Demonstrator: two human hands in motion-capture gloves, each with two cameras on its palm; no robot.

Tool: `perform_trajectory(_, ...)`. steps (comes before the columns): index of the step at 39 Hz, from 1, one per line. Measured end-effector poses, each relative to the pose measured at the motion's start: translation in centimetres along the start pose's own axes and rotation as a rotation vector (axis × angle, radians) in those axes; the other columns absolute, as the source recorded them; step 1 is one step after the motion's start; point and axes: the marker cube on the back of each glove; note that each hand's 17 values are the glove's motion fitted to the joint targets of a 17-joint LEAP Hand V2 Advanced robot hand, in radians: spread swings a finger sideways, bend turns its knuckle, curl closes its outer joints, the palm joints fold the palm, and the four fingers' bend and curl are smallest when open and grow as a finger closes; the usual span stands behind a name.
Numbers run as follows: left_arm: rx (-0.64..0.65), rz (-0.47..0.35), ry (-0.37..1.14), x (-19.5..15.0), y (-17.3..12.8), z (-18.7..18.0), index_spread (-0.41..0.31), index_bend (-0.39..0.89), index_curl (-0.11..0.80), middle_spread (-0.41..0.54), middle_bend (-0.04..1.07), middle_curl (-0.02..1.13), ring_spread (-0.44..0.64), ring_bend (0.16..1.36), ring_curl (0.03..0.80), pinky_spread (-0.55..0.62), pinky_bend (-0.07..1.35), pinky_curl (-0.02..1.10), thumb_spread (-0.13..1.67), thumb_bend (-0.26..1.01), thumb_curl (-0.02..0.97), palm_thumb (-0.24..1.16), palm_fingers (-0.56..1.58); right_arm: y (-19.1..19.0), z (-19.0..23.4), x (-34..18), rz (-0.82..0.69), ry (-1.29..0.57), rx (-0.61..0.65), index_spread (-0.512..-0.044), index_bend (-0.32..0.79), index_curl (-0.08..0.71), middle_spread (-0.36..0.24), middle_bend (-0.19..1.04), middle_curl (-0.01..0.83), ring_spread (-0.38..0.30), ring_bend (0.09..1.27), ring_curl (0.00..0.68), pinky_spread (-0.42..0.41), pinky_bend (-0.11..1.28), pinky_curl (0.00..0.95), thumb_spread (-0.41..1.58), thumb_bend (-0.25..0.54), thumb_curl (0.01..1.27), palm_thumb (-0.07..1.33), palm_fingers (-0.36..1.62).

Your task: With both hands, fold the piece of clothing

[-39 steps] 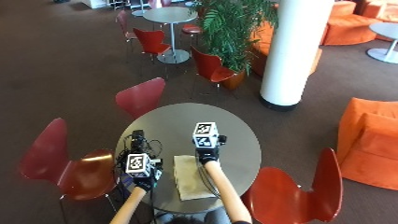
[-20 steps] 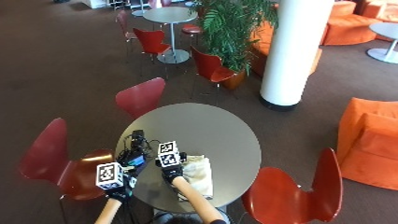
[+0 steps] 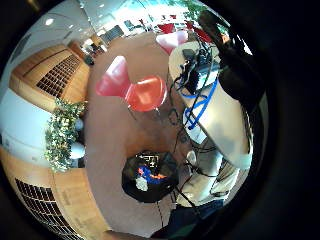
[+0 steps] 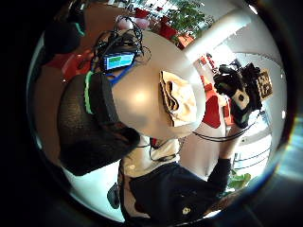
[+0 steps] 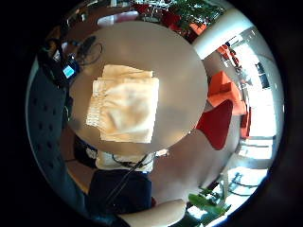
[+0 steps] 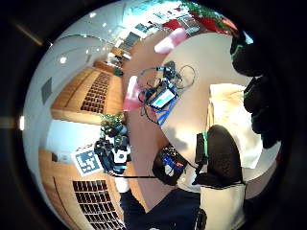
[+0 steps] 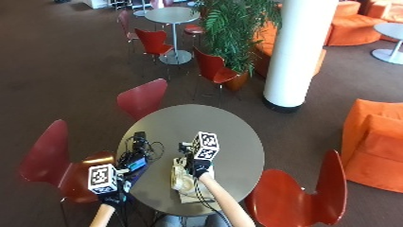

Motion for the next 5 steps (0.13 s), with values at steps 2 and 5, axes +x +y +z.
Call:
perform_trajectory(2, 0.002, 0.017, 0.007, 0.4, 0.6, -0.1, -0.173, 0.14, 0.358, -0.16, 0.16, 0.39, -0.11, 0.29, 0.37, -0.19, 0.33, 0.41, 1.32, -0.01, 0.387, 0.43, 0.97, 1.3, -1.1, 0.9, 0.014, -0.034, 0.019, -0.246, 0.04, 0.15, -0.172, 0.34, 0.482, -0.228, 0.75, 0.462, -0.321, 0.81, 0.435, 0.91, -0.018, 0.57, 0.87, 1.09)
perform_trajectory(5, 0.01, 0.037, 0.012, 0.6, 1.0, 0.3, -0.174, 0.13, 0.356, -0.16, 0.16, 0.39, -0.11, 0.29, 0.371, -0.19, 0.33, 0.41, 1.32, -0.01, 0.387, 0.43, 0.97, 1.8, -1.1, 2.2, 0.024, -0.054, 0.031, -0.245, 0.05, 0.149, -0.17, 0.32, 0.476, -0.222, 0.72, 0.455, -0.311, 0.8, 0.431, 0.91, -0.019, 0.57, 0.87, 1.09)
